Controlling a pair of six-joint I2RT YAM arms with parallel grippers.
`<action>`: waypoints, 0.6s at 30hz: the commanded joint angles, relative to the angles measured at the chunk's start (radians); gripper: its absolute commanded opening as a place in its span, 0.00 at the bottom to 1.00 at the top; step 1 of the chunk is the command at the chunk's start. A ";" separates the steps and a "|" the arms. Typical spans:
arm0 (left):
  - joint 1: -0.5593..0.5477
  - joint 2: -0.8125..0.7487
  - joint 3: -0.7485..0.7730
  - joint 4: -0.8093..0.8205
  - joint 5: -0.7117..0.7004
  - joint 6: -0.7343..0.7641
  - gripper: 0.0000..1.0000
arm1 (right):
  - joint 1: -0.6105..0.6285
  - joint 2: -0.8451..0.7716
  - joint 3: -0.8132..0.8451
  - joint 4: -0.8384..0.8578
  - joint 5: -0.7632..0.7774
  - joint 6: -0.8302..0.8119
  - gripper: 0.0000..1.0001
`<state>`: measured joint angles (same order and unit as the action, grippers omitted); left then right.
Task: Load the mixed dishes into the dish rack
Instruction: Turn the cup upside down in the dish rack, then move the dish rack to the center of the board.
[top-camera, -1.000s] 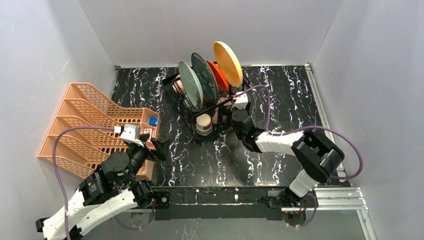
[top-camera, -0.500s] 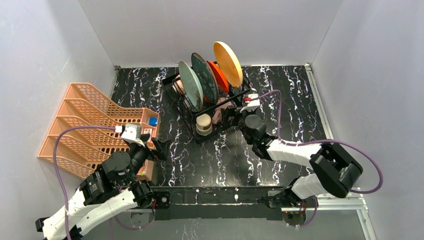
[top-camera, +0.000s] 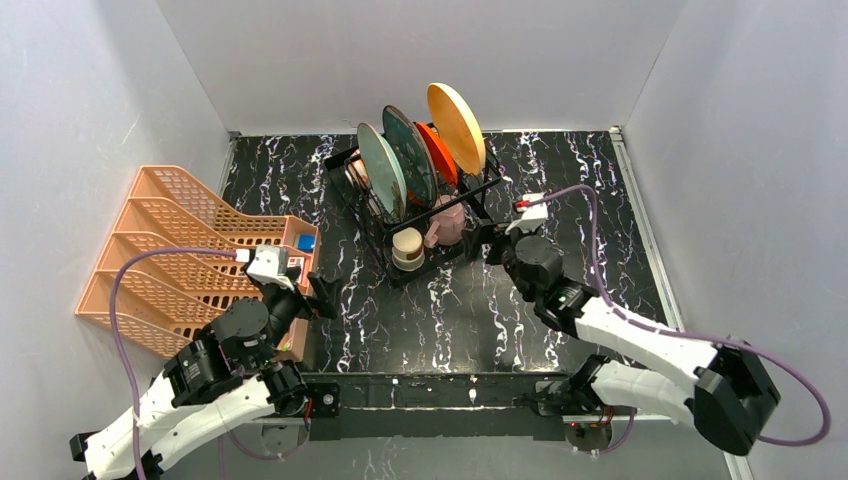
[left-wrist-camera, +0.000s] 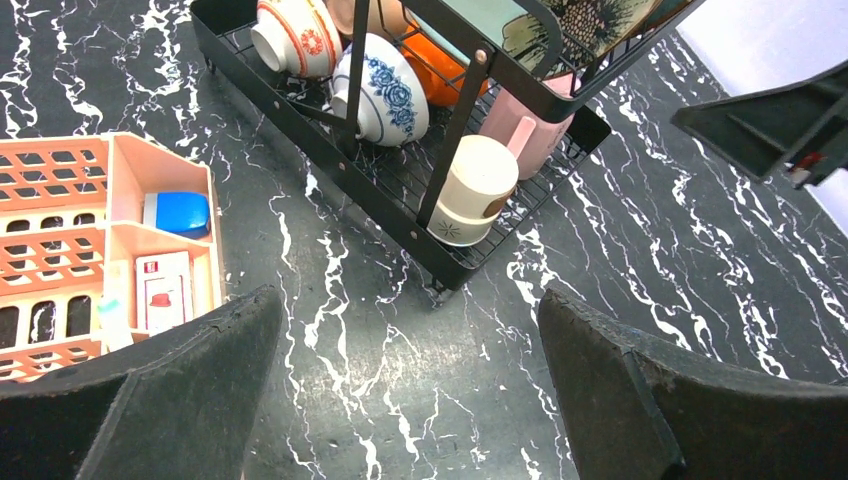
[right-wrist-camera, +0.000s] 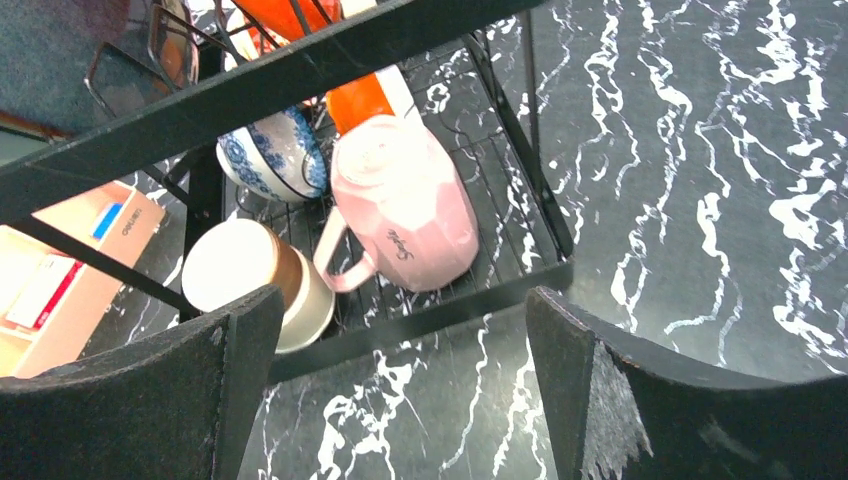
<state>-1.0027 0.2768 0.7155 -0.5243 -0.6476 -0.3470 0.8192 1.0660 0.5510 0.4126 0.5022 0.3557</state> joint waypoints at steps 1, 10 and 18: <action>0.001 0.043 0.008 0.003 -0.030 -0.002 0.98 | -0.003 -0.121 0.043 -0.297 0.042 0.063 0.99; 0.001 0.106 0.018 -0.003 -0.030 -0.015 0.98 | -0.003 -0.238 0.190 -0.806 0.203 0.310 0.99; 0.001 0.246 0.025 0.055 -0.077 -0.112 0.98 | -0.004 -0.299 0.271 -0.873 0.237 0.208 0.99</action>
<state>-1.0027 0.4431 0.7181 -0.5140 -0.6647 -0.3954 0.8188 0.8158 0.7834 -0.4419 0.7048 0.6525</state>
